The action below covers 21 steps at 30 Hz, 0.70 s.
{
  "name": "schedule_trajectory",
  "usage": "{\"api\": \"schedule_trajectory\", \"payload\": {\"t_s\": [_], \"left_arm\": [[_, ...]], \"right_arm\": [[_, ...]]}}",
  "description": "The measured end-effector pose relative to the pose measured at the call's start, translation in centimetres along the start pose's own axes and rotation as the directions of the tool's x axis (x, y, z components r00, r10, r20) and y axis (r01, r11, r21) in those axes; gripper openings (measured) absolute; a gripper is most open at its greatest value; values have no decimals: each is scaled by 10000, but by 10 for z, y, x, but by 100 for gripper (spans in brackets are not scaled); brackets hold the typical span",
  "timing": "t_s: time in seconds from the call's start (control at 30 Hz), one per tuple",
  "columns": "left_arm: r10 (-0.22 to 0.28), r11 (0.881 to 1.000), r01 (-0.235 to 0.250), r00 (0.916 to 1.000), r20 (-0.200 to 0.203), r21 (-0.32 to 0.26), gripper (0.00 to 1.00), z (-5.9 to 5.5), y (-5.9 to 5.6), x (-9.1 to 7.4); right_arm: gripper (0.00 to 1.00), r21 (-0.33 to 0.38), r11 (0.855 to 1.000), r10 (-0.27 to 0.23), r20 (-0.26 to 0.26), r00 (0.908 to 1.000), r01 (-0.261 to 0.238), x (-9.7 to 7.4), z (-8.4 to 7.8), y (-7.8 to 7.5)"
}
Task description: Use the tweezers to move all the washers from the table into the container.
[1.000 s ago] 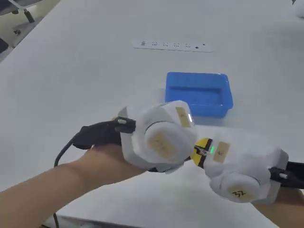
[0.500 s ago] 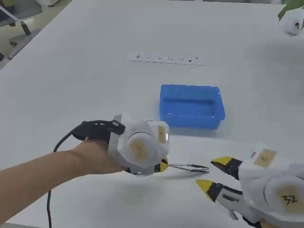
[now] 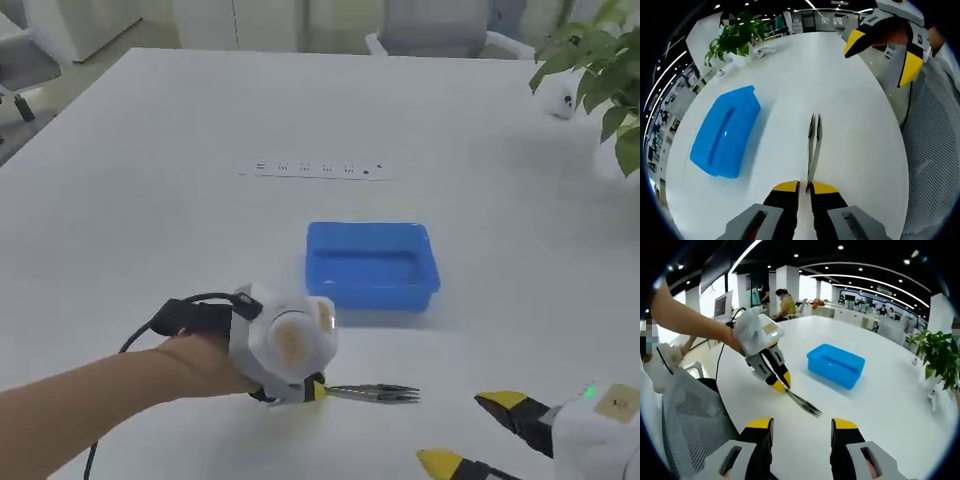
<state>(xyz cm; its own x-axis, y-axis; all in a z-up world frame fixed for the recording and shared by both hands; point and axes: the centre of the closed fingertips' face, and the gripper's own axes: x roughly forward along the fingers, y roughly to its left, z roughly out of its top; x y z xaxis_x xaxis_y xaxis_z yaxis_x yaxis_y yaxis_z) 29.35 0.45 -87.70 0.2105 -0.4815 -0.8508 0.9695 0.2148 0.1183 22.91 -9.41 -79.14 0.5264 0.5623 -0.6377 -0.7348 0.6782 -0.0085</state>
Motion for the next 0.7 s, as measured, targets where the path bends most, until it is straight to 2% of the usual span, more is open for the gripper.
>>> {"api": "schedule_trajectory", "payload": {"t_s": [0.03,0.07,0.1,0.13,0.2,0.23,0.27,0.3,0.33,0.37,0.4,0.43,0.47,0.5,0.57,0.63,0.67,0.7], "left_arm": [[130,9994,-130,9999,11,-329,11,-1,1,-2],[435,9951,-420,9989,147,-893,13,0,4,-6],[716,9906,-670,9968,352,-1189,15,2,8,-9],[1156,9799,-1038,9914,608,-1705,17,4,13,-16],[1483,9610,-1198,9840,989,-2493,21,7,15,-25],[1935,9438,-1515,9738,1194,-2937,25,8,18,-34],[2167,9332,-1655,9672,1323,-3189,30,10,19,-40],[2463,9153,-1780,9571,1526,-3612,38,12,18,-50],[2734,8978,-1945,9495,1538,-3951,43,12,18,-57],[3146,8726,-2219,9368,1533,-4351,50,11,19,-66],[3362,8590,-2306,9275,1637,-4572,59,12,18,-73],[3589,8397,-2392,9182,1676,-4875,64,11,17,-80],[3850,8095,-2419,9067,1725,-5350,69,10,14,-89],[3964,7921,-2380,9008,1772,-5620,76,9,11,-94],[4125,7581,-2342,8951,1693,-6086,84,4,4,-105],[4695,6952,-2586,8699,1513,-6706,88,-4,2,-121],[5013,6656,-2699,8524,1489,-6958,90,-7,0,-130],[5308,6475,-2840,8340,1510,-7072,93,-8,0,-138]], "right_arm": [[46,48,10000,-48,-8,10000,48,1,-1,-1],[49,42,9999,-160,-7,9999,160,1,-1,-2],[51,12,9998,-207,17,9998,207,1,0,-3],[53,-25,9996,-270,69,9996,270,1,1,-3],[62,5,9996,-279,83,9996,279,1,3,-3],[67,46,9995,-322,97,9994,322,1,3,-4],[70,71,9992,-396,146,9991,395,-1,5,-5],[68,122,9985,-534,478,9974,529,-4,11,-7],[67,252,9980,-598,752,9954,580,-6,16,-8],[69,466,9970,-655,894,9938,615,-9,20,-10],[71,615,9962,-677,890,9937,623,-10,20,-11],[74,730,9953,-700,912,9934,634,-10,20,-14],[76,940,9937,-694,964,9929,603,-11,20,-15],[76,1078,9924,-709,1013,9923,599,-13,21,-17],[75,1390,9879,-886,1437,9856,685,-19,26,-22],[77,1585,9851,-906,1448,9853,673,-22,25,-24],[79,1680,9835,-918,1429,9855,672,-23,24,-25],[81,1736,9823,-956,1433,9850,701,-24,22,-26]]}}
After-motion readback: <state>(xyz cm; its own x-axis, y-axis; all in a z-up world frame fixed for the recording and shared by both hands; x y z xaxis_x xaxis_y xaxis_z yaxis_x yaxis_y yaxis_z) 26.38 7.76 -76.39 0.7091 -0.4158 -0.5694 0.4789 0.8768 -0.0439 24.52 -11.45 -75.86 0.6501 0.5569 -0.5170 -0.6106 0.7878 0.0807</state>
